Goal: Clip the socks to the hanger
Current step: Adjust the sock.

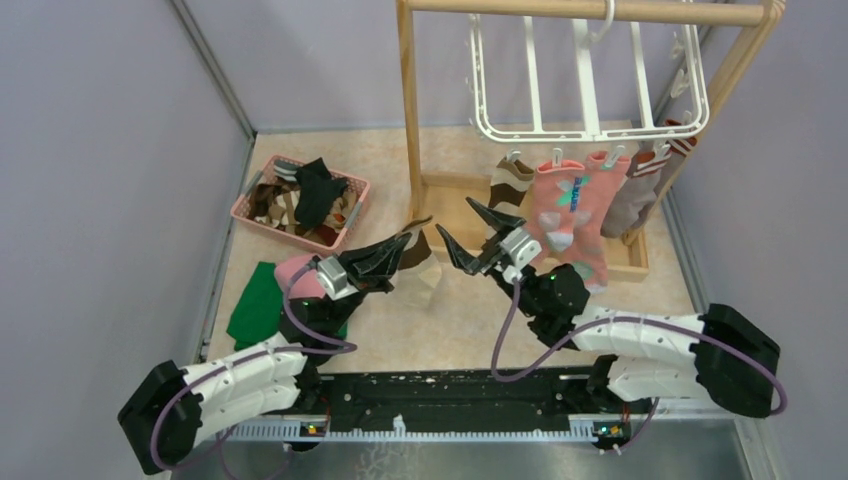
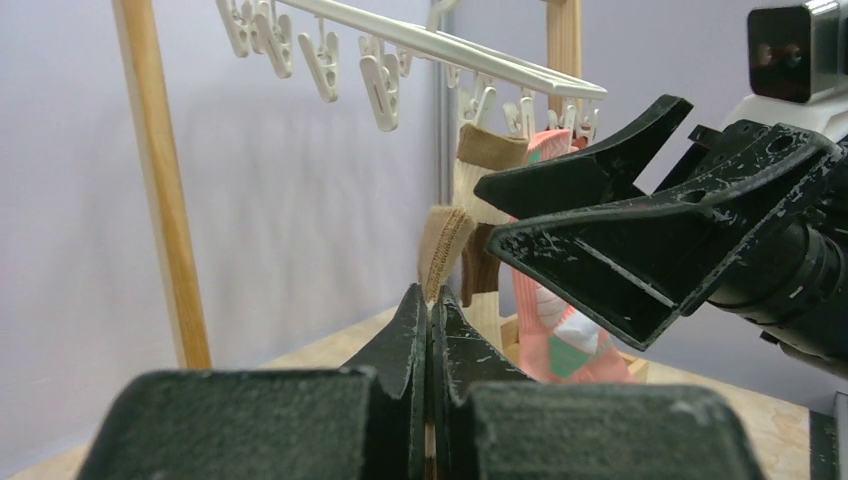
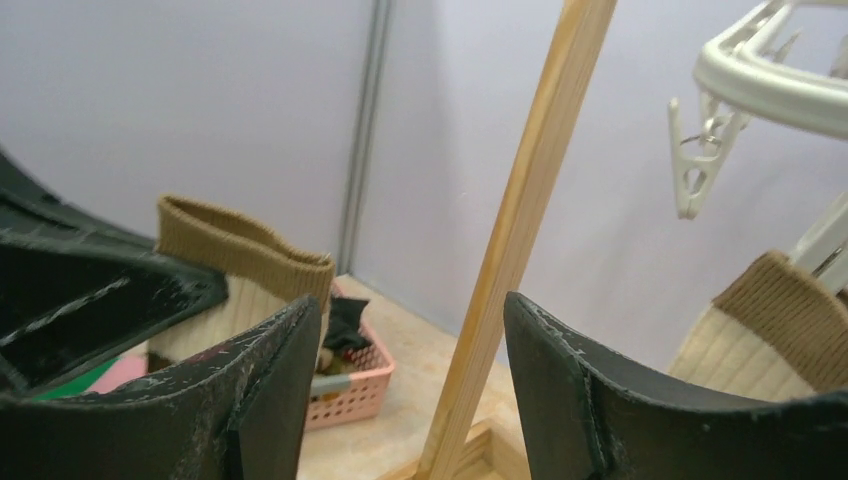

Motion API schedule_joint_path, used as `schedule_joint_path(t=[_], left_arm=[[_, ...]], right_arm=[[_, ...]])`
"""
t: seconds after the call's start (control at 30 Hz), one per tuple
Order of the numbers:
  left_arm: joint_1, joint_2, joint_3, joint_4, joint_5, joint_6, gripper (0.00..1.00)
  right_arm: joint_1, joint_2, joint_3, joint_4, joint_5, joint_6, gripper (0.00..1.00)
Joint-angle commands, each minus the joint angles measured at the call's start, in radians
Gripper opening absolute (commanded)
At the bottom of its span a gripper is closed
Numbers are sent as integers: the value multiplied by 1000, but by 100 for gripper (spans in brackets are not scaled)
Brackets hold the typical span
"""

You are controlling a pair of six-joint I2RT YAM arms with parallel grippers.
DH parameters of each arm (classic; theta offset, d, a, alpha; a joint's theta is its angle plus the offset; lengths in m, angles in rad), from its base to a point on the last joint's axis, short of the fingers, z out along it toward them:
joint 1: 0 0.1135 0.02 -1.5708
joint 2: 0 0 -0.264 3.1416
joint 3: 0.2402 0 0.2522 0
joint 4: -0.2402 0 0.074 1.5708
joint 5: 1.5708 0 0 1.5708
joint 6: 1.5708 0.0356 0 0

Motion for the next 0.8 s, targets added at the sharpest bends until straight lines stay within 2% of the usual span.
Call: schedule_joint_path(t=[0.0,0.1,0.13,0.4,0.57,0.77], left_arm=[[6,-62,-7,-68,-53,42,0],[6,-111,-20,-115,-94,58,0],[6,-129,-26,-130,-102,66,0],[6,-254,-56,-225,-140,117,0],[5,-293,-68,-254,-157,133,0],[6,-304,-69,-266,-161,146,0]], right_arm=[[54,114,96,313,171,-163,67],[90,239,138,531,266,-285,66],[97,271,165,556,285,-324,66],[97,445,392,560,465,-378,63],[78,472,428,561,518,-401,62],[75,471,445,561,578,-505,64]])
